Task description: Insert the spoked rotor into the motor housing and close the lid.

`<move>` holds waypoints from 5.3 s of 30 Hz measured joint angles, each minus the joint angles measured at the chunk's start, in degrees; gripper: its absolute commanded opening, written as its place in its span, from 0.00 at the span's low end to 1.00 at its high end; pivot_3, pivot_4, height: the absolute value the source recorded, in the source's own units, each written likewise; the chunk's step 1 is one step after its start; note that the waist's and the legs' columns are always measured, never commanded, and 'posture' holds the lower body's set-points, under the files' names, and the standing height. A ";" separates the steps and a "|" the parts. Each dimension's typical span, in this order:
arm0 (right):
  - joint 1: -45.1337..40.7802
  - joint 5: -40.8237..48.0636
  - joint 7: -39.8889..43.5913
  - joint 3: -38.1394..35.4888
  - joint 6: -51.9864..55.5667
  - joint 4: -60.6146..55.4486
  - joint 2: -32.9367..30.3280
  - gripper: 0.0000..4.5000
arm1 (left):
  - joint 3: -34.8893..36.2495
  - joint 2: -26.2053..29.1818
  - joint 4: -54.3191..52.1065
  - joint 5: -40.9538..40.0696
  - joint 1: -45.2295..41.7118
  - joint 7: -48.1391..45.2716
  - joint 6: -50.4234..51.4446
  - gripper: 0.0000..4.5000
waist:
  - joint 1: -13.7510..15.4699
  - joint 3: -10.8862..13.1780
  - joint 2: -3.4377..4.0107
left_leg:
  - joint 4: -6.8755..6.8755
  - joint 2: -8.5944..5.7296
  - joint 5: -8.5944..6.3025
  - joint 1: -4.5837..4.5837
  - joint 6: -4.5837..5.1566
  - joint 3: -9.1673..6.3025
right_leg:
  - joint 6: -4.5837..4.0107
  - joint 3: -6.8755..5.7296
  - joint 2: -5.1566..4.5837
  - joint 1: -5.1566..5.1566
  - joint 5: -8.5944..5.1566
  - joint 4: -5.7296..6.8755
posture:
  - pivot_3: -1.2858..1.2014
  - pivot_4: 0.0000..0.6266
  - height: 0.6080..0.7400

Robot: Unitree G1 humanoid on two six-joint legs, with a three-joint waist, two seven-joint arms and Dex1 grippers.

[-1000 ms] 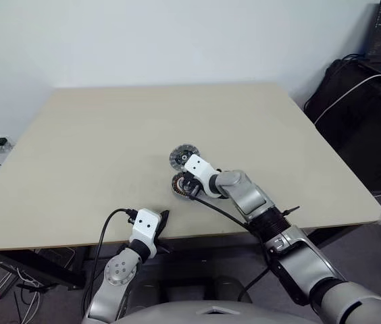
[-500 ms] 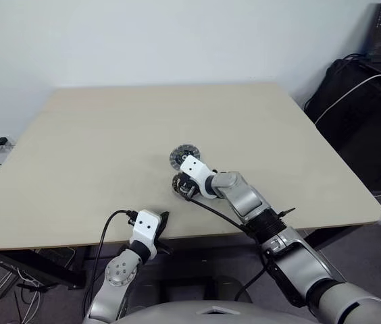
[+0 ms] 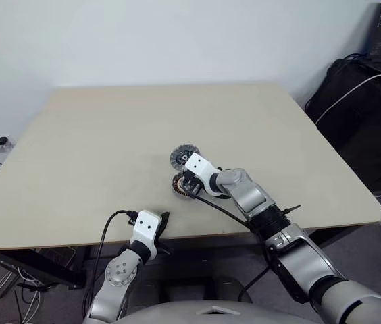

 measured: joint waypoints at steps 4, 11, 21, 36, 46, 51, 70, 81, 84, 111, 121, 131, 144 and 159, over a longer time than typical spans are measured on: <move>0.04 0.01 0.25 0.21 0.10 0.18 0.73 0.01 | 0.00 -0.04 0.00 0.00 -0.01 0.00 0.01 0.00 | -0.01 0.04 0.03 | -0.01 0.00 0.00 -0.05 0.00 -0.01 | 0.00 -0.02 0.01 -0.02 0.00 -0.03 | 0.52 0.00 1.00; 0.13 -0.01 0.36 0.47 0.08 0.31 1.02 0.01 | 0.04 -0.05 0.00 -0.01 0.05 0.04 0.05 0.00 | 0.00 0.09 0.08 | -0.02 0.00 -0.01 -0.07 0.01 -0.02 | 0.00 -0.04 0.01 -0.02 0.00 -0.09 | 0.52 0.00 1.00; 1.02 0.03 0.32 0.14 -0.50 -1.48 -0.78 0.01 | 0.04 -0.18 0.00 0.00 0.16 0.26 0.07 0.00 | 0.17 0.21 0.14 | -0.03 -0.01 -0.02 -0.11 0.02 -0.04 | 0.01 -0.07 0.00 -0.01 0.01 -0.15 | 0.52 0.00 1.00; 19.10 6.50 -7.60 -21.99 9.09 -28.73 -9.62 0.51 | 0.03 -0.11 -0.58 -0.28 1.91 0.29 0.68 0.00 | 0.67 0.35 0.09 | -0.01 -0.02 -0.06 -0.58 0.07 -0.33 | 0.04 -0.36 0.01 -0.19 0.01 -0.38 | 0.52 0.00 1.00; 23.30 11.02 -12.70 -23.96 14.15 -38.99 -4.49 0.79 | -0.17 0.10 -0.69 -1.21 1.52 -1.50 1.84 0.00 | 0.29 0.45 0.28 | 0.04 0.00 -0.04 -0.57 0.06 -0.38 | 0.10 -0.38 0.06 -0.19 0.04 -0.33 | 0.52 0.00 1.00; 20.43 11.36 -13.03 -17.73 14.45 -38.73 -2.60 0.52 | -0.11 0.12 -0.70 -1.21 1.02 -1.84 1.96 0.00 | 0.51 0.46 0.24 | 0.05 -0.05 -0.04 -0.61 0.08 -0.37 | 0.10 -0.38 0.10 -0.19 0.04 -0.36 | 0.52 0.00 1.00; 2.71 6.98 -13.35 -5.30 5.22 -3.76 4.20 0.00 | 0.47 -0.21 -0.78 -1.19 1.93 -0.12 2.39 0.00 | 0.27 0.45 0.25 | 0.13 -0.06 0.09 -0.59 0.15 -0.23 | 0.22 -0.31 0.32 -0.08 0.14 -0.24 | 0.52 0.00 1.00; 1.82 6.18 -11.93 -5.68 2.79 -0.12 3.68 0.00 | 0.49 -0.16 -0.79 -1.22 2.01 0.50 2.29 0.00 | -0.03 0.42 0.27 | 0.13 -0.05 0.10 -0.53 0.04 -0.24 | 0.39 -0.30 0.33 -0.08 0.23 -0.15 | 0.52 0.00 1.00; 2.31 6.40 -11.45 -6.25 2.74 -0.64 3.55 0.00 | 0.50 -0.13 -0.79 -1.25 2.00 0.45 2.29 0.00 | -0.06 0.42 0.28 | 0.13 -0.05 0.08 -0.51 0.00 -0.24 | 0.39 -0.29 0.33 -0.08 0.23 -0.13 | 0.52 0.00 1.00; 5.76 6.50 -8.73 -6.08 2.95 -4.40 2.35 0.00 | 0.51 -0.09 -0.79 -1.61 1.88 0.00 2.33 0.00 | 0.10 0.36 0.28 | 0.32 -0.05 0.06 -0.27 0.00 -0.24 | 0.14 -0.28 0.22 0.05 0.09 0.13 | 0.52 0.00 1.00; 15.11 13.48 -11.69 -20.41 8.43 -26.24 -1.57 0.19 | 0.49 -0.08 -1.96 -2.00 3.23 -0.04 2.69 0.00 | 0.70 0.37 0.27 | 0.32 -0.06 0.01 -0.33 0.05 -0.29 | 0.10 -0.30 0.08 0.01 0.05 0.05 | 0.52 0.00 1.00; 25.11 20.75 -18.33 -33.84 27.96 -37.53 2.86 0.71 | 0.28 0.12 -2.18 -2.42 3.18 -1.39 4.56 0.00 | 0.35 0.38 0.34 | 0.32 0.04 0.02 -0.31 0.02 -0.36 | 0.10 -0.30 0.06 -0.02 0.05 0.12 | 0.52 0.00 1.00; 18.82 25.20 -32.02 -51.92 40.83 -35.52 14.31 0.71 | 0.48 0.87 -3.43 -3.60 2.77 -2.45 7.82 0.00 | 0.43 0.31 0.51 | 0.29 -0.03 0.00 -0.58 0.05 -0.36 | 0.10 -0.29 0.14 -0.19 0.05 -0.02 | 0.52 0.00 1.00; 15.04 30.01 -34.57 -59.54 44.43 -29.38 18.14 0.71 | 0.50 0.99 -3.88 -3.98 2.84 -2.27 8.99 0.00 | 0.32 0.28 0.59 | 0.30 -0.06 0.00 -0.56 0.06 -0.36 | 0.11 -0.29 0.23 -0.17 0.06 -0.01 | 0.52 0.00 1.00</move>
